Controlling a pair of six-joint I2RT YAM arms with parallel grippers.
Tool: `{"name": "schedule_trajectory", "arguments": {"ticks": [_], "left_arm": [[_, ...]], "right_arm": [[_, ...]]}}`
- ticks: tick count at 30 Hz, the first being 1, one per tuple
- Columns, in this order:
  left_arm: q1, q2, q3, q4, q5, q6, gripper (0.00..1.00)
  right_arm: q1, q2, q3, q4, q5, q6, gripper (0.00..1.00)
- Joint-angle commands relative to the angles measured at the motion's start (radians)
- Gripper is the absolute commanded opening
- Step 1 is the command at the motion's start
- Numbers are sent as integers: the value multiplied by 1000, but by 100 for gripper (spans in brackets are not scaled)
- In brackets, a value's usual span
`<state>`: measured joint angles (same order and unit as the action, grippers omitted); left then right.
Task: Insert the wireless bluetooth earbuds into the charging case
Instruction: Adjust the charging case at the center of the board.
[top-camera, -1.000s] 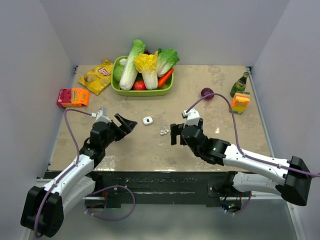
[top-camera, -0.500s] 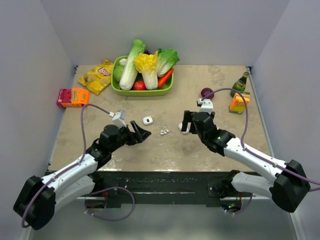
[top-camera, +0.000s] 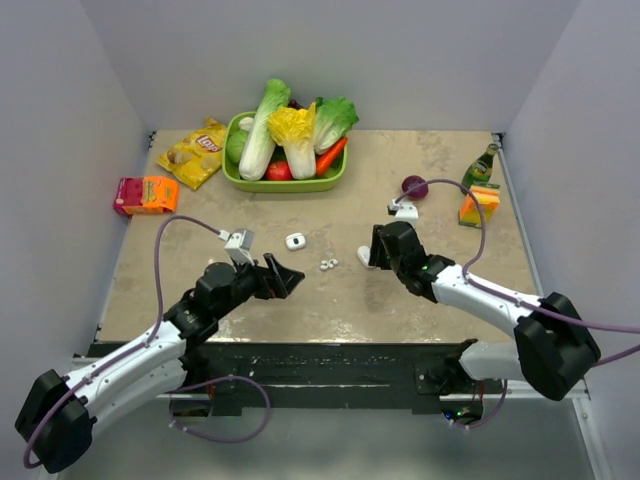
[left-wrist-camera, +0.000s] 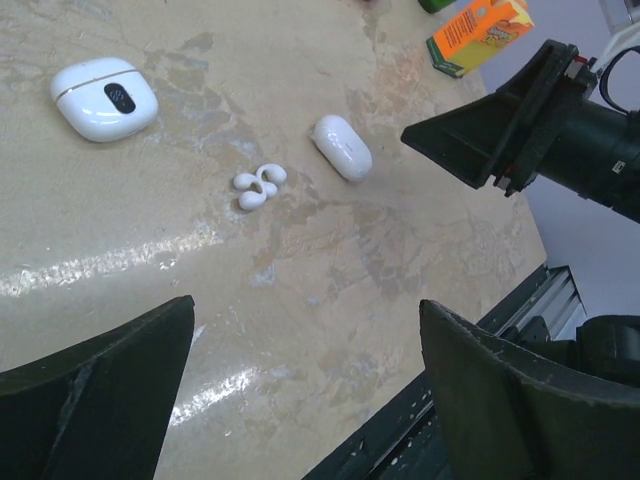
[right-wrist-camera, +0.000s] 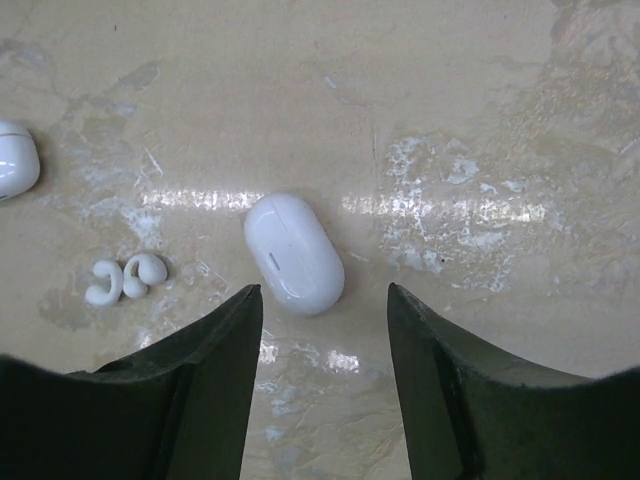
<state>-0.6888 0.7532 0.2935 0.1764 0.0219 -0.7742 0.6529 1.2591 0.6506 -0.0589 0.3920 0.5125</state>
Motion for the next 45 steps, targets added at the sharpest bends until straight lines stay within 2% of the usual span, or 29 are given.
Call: {"name": "schedule_trajectory", "arguments": {"ticks": [1, 2, 6, 13, 17, 19, 22, 26, 32, 45], "left_arm": [[-8, -5, -42, 29, 10, 18, 95], [-6, 0, -51, 28, 16, 15, 94], [-8, 8, -73, 34, 23, 3, 92], [-9, 1, -74, 25, 9, 9, 91], [-9, 9, -71, 26, 12, 18, 90], [-9, 14, -71, 29, 12, 21, 89], [-9, 23, -68, 37, 16, 26, 89], [-9, 29, -63, 35, 24, 27, 88], [-11, 11, -59, 11, 16, 35, 88], [-17, 94, -65, 77, 50, 44, 88]], "right_arm": [[-9, 54, 6, 99, -30, -2, 62], [-7, 66, 10, 105, -31, 0, 67], [-16, 114, 40, 107, 5, 14, 68], [-113, 186, 90, 91, -21, 35, 45], [-118, 209, 90, 76, -27, 47, 42], [-119, 218, 80, 89, -27, 50, 42], [-127, 249, 70, 119, -28, 52, 47], [-136, 319, 124, 134, -41, 29, 52], [-144, 399, 155, 157, -99, -6, 52], [-142, 385, 90, 223, -214, -71, 52]]}}
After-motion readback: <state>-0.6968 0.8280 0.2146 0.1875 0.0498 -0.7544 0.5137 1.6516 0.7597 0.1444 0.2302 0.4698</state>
